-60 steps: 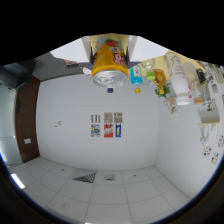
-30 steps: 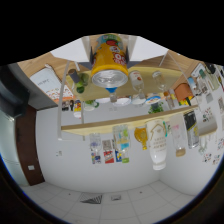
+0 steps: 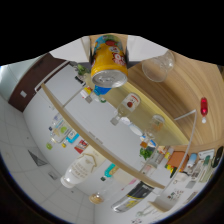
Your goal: Make me a cup of Vodka Sunrise.
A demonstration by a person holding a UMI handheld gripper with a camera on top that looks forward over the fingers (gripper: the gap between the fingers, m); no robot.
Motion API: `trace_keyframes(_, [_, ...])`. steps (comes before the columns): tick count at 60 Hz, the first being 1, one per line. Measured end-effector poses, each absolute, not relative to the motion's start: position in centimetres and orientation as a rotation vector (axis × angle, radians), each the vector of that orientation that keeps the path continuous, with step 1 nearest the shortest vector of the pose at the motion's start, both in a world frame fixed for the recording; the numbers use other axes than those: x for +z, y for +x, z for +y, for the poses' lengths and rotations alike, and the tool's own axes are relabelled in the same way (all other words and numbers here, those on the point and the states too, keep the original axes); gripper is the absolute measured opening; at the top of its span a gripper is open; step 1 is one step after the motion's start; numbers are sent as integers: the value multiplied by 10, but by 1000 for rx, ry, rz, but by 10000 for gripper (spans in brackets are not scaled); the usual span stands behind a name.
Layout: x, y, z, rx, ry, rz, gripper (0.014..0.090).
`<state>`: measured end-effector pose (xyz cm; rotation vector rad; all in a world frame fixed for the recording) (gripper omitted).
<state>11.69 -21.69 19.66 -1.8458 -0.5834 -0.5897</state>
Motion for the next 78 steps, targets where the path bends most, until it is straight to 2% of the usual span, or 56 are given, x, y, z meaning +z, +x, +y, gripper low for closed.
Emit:
trace_keyframes(14, [203,105,-210,-1095,-1583,-1130,505])
trace_keyframes(24, [207,94,-200,-1432,-1278,-1484,505])
trace_keyframes(29, [203,90,-196,-1529,-1160,-1614,506])
trace_keyframes(39, [200,88,-194,-1622,-1031,-1754,510])
trace_keyframes(47, [207,84,-196,-1553,-1070,-1696,507])
trace_keyframes(52, [225,81,-198,-1457,-1146,-1563,510])
trace_keyframes(58, [259,78,-206,-1213,-1313,-1269,509])
trace_keyframes(68, [332,99,-225,-716,-1463,-687,512])
trace_keyframes(73, [347,134,-232,-475,-1520,-414,514])
trace_keyframes(78, [342,174,-235,-301,-1565,-197,513])
